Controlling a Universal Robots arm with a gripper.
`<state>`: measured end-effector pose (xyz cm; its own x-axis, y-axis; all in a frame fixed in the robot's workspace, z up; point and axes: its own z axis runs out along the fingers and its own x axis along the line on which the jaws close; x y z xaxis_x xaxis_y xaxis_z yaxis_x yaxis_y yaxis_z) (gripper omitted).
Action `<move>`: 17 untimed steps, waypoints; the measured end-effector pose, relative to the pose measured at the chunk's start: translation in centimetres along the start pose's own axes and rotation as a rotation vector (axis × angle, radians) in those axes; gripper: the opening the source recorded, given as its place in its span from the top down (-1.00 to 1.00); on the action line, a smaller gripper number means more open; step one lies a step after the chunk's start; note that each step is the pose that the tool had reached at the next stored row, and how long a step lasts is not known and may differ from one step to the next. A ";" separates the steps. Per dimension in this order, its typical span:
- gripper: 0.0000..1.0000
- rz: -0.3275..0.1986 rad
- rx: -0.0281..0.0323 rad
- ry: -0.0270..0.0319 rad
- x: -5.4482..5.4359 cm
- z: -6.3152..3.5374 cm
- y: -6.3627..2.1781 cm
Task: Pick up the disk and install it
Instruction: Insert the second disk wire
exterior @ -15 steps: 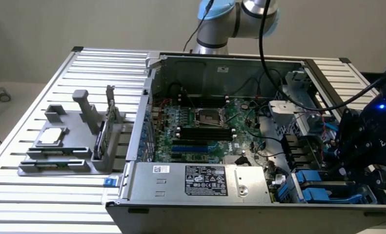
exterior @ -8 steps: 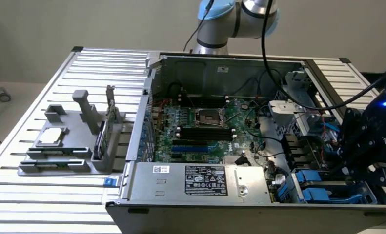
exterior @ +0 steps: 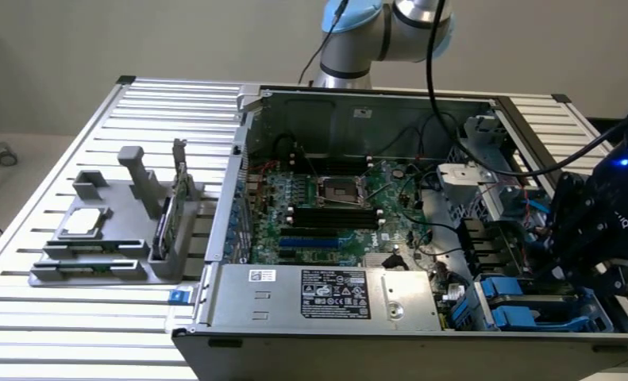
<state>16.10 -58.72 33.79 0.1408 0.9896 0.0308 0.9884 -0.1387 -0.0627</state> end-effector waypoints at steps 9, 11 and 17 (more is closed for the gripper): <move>0.67 0.008 0.0273 -0.0115 0.1 -0.03 0.49; 0.67 0.008 0.0373 -0.0149 0.1 -0.05 0.71; 0.67 0.009 0.0444 -0.0164 0.1 -0.08 1.09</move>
<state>17.20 -58.79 33.80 0.1482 0.9889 0.0138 0.9835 -0.1459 -0.1071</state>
